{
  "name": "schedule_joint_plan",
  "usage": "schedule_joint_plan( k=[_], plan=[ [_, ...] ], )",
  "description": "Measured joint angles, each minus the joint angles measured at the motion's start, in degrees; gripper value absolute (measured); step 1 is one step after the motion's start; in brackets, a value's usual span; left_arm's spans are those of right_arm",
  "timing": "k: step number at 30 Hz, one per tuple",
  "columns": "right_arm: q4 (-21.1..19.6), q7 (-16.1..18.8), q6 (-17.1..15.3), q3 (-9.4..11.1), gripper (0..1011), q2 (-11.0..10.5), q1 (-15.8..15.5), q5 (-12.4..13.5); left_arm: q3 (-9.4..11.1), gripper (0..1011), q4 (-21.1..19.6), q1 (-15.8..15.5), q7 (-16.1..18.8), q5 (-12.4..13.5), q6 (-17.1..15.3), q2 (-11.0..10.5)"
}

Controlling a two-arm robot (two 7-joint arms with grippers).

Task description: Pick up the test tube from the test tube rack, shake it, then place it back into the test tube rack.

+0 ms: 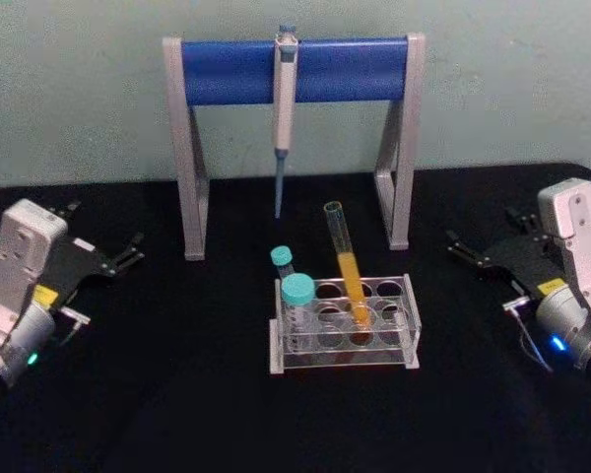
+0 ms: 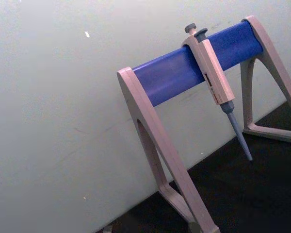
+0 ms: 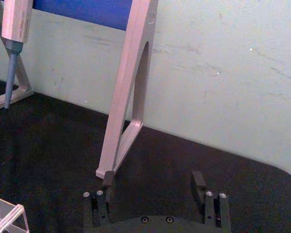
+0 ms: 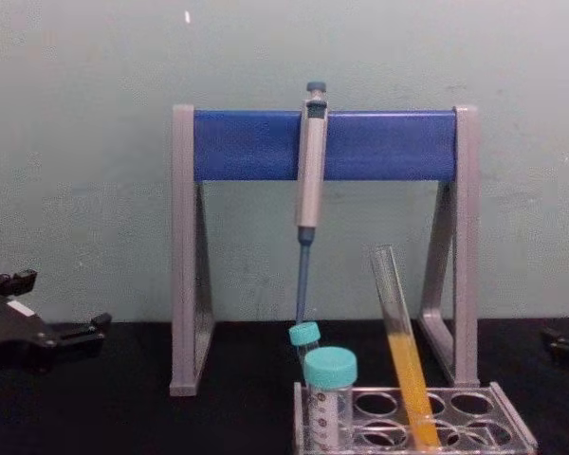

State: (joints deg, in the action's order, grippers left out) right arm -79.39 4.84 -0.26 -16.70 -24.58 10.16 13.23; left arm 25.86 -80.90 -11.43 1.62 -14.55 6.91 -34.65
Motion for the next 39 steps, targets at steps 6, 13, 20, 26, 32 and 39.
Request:
schedule_joint_plan(
  k=[6,13,20,26,32,39],
  plan=[
    [0.0,0.0,0.0,0.0,1000,0.0,0.0,0.0,0.0,1001,0.0,0.0,0.0,0.0,0.0,0.0],
    [0.0,0.0,0.0,0.0,1000,0.0,0.0,0.0,0.0,1001,0.0,0.0,0.0,0.0,0.0,0.0],
    [0.0,0.0,0.0,0.0,1000,0.0,0.0,0.0,0.0,1001,0.0,0.0,0.0,0.0,0.0,0.0],
    [0.0,0.0,0.0,0.0,1000,0.0,0.0,0.0,0.0,1001,0.0,0.0,0.0,0.0,0.0,0.0],
    [0.0,0.0,0.0,0.0,1000,0.0,0.0,0.0,0.0,1001,0.0,0.0,0.0,0.0,0.0,0.0],
    [0.0,0.0,0.0,0.0,1000,0.0,0.0,0.0,0.0,1001,0.0,0.0,0.0,0.0,0.0,0.0]
  ],
)
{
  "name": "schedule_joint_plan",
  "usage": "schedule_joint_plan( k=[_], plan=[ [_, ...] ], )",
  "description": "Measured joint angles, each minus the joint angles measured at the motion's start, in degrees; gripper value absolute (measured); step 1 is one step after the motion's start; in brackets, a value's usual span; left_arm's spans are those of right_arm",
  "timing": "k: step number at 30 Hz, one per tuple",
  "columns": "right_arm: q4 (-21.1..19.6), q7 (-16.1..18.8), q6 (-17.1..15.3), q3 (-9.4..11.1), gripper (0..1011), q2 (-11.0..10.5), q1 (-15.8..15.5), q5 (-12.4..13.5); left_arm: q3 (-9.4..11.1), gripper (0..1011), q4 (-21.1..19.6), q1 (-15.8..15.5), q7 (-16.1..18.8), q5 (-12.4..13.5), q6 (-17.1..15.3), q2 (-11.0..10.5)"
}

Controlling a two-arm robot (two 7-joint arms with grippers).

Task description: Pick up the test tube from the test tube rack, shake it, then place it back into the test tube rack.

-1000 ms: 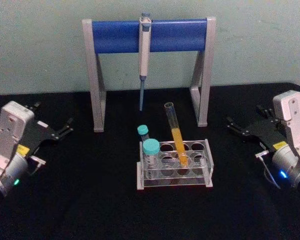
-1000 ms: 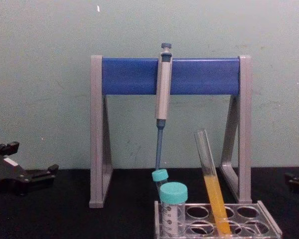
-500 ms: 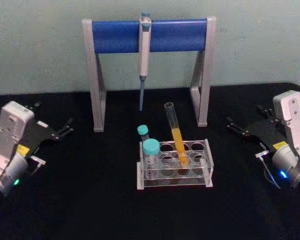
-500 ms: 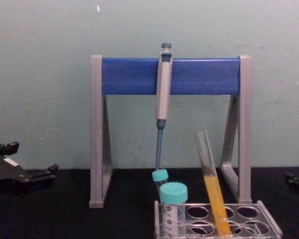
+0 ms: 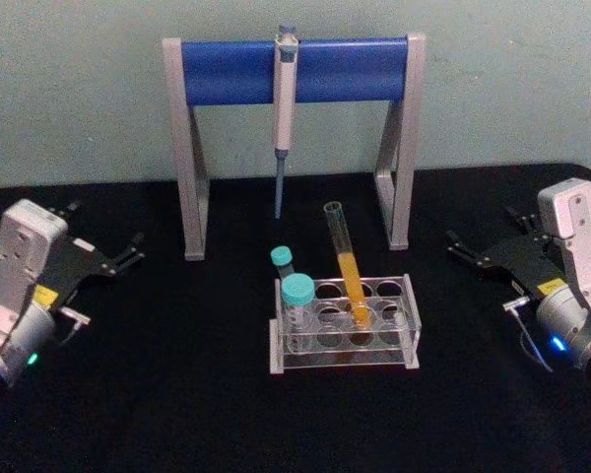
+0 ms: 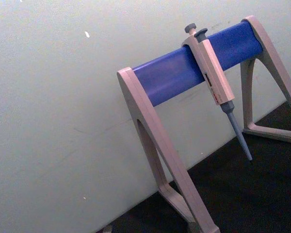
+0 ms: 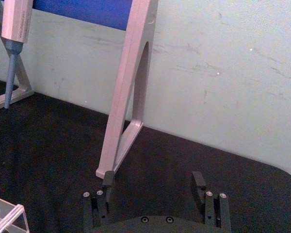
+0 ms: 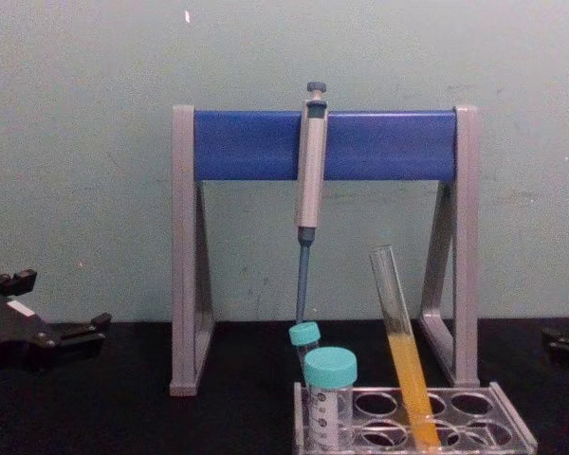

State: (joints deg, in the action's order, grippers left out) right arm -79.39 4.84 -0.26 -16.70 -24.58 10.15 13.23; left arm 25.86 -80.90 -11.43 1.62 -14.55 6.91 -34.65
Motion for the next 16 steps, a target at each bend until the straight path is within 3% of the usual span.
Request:
schedule_joint_plan(
  k=[16],
  plan=[
    [0.0,0.0,0.0,0.0,1000,0.0,0.0,0.0,0.0,1001,0.0,0.0,0.0,0.0,0.0,0.0]
  ],
)
